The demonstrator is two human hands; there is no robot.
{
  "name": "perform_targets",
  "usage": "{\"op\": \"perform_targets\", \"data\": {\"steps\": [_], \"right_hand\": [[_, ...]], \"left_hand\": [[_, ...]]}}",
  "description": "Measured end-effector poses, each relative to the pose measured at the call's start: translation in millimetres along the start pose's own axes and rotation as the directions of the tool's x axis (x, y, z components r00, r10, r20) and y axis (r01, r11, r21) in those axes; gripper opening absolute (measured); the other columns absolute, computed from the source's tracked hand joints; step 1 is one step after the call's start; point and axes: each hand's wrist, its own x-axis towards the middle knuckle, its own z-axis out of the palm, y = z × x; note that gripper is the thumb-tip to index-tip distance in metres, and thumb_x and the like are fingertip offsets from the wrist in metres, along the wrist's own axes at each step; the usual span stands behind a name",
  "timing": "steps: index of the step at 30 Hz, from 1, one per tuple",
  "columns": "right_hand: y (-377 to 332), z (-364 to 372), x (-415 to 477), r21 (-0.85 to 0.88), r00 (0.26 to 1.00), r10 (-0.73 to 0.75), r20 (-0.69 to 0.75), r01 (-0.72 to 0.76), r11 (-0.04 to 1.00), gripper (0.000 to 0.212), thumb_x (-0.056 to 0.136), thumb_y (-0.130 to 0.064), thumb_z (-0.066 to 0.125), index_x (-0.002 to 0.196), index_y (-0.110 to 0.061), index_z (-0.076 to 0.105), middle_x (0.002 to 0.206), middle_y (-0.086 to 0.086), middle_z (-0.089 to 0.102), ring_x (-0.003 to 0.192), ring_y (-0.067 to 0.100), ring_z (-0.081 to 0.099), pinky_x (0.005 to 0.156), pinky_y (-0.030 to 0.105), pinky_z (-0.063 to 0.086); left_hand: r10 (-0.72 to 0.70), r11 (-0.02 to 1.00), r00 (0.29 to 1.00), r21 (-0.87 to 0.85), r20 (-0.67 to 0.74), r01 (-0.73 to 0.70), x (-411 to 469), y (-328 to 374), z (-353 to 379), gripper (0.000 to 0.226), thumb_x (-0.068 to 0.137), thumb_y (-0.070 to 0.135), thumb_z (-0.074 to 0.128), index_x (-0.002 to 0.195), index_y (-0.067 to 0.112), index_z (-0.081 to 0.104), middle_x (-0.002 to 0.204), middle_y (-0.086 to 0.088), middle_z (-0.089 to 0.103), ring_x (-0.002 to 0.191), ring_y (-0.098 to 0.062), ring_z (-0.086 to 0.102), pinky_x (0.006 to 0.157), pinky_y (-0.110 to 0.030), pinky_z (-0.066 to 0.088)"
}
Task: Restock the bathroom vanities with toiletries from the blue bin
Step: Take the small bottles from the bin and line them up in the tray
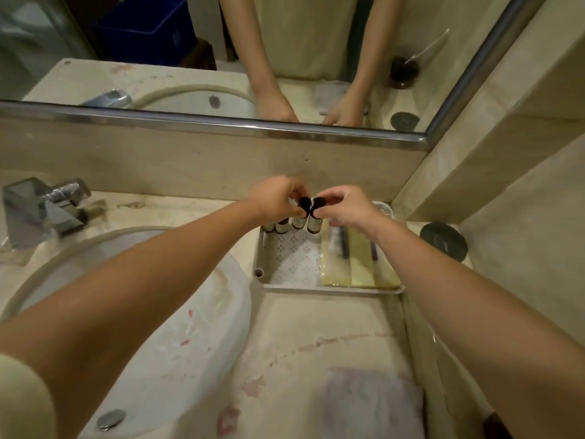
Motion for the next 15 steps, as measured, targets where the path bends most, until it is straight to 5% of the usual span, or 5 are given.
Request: {"op": "perform_targets", "data": {"steps": [10, 15], "right_hand": [[23, 20, 28, -0.158, 0.990, -0.134, -0.053, 0.124, 0.980, 0.031, 0.074, -0.003, 0.079, 0.103, -0.015, 0.074, 0.098, 0.002, 0.073, 0.085, 0.011, 0.066, 0.083, 0.027, 0.052], [29, 27, 33, -0.182, 0.989, -0.125, -0.073, 0.110, 0.977, 0.028, 0.074, -0.006, 0.079, 0.096, -0.023, 0.073, 0.097, -0.002, 0.073, 0.091, 0.015, 0.068, 0.088, 0.036, 0.055]], "left_hand": [[-0.050, 0.997, 0.999, 0.066, -0.015, 0.050, 8, -22, 18, 0.029, 0.077, 0.026, 0.077, 0.104, 0.028, 0.068, 0.104, 0.009, 0.071, 0.094, -0.013, 0.065, 0.071, -0.028, 0.049], [-0.053, 0.993, 0.998, 0.104, -0.015, 0.055, 9, -27, 22, 0.027, 0.078, 0.027, 0.074, 0.104, 0.030, 0.067, 0.102, 0.010, 0.071, 0.089, -0.013, 0.066, 0.069, -0.028, 0.051]]}}
